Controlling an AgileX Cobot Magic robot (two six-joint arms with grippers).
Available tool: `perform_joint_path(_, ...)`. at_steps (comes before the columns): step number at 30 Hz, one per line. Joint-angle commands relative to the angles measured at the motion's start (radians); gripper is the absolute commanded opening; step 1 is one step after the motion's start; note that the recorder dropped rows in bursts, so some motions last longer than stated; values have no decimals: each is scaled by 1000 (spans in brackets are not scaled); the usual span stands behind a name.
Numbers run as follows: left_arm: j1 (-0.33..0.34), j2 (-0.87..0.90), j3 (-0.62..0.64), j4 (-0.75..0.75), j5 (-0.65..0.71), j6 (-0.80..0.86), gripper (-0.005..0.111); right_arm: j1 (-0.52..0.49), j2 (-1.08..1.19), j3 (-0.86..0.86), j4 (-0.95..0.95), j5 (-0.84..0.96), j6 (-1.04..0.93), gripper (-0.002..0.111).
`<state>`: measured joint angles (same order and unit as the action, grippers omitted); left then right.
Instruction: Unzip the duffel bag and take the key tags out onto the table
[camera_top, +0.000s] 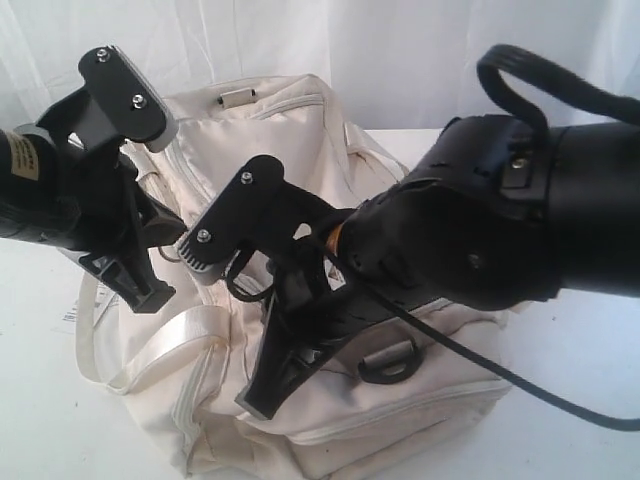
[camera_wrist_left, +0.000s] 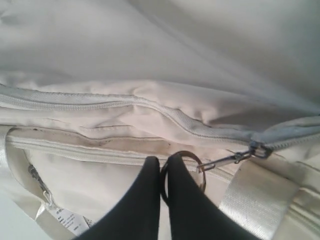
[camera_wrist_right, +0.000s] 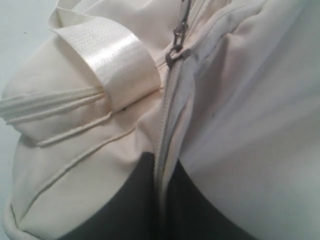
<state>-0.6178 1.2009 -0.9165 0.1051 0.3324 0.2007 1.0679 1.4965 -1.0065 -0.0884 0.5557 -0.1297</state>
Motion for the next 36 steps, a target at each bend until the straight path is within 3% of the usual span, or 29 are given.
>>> perform_joint_path(1, 36, -7, -1, 107, -37, -4, 0, -1, -54, 81, 7, 225, 20, 0)
perform_joint_path(22, 36, -50, -3, 92, -42, -4, 0, -1, -167, 229, -182, 281, 197, 0)
perform_joint_path(28, 34, -72, -3, -120, -12, 62, 0, -1, -172, 229, -165, 226, 217, 0)
perform_joint_path(36, -43, -72, -3, -555, 111, 385, 0, -1, -174, 225, -42, 143, 220, 0)
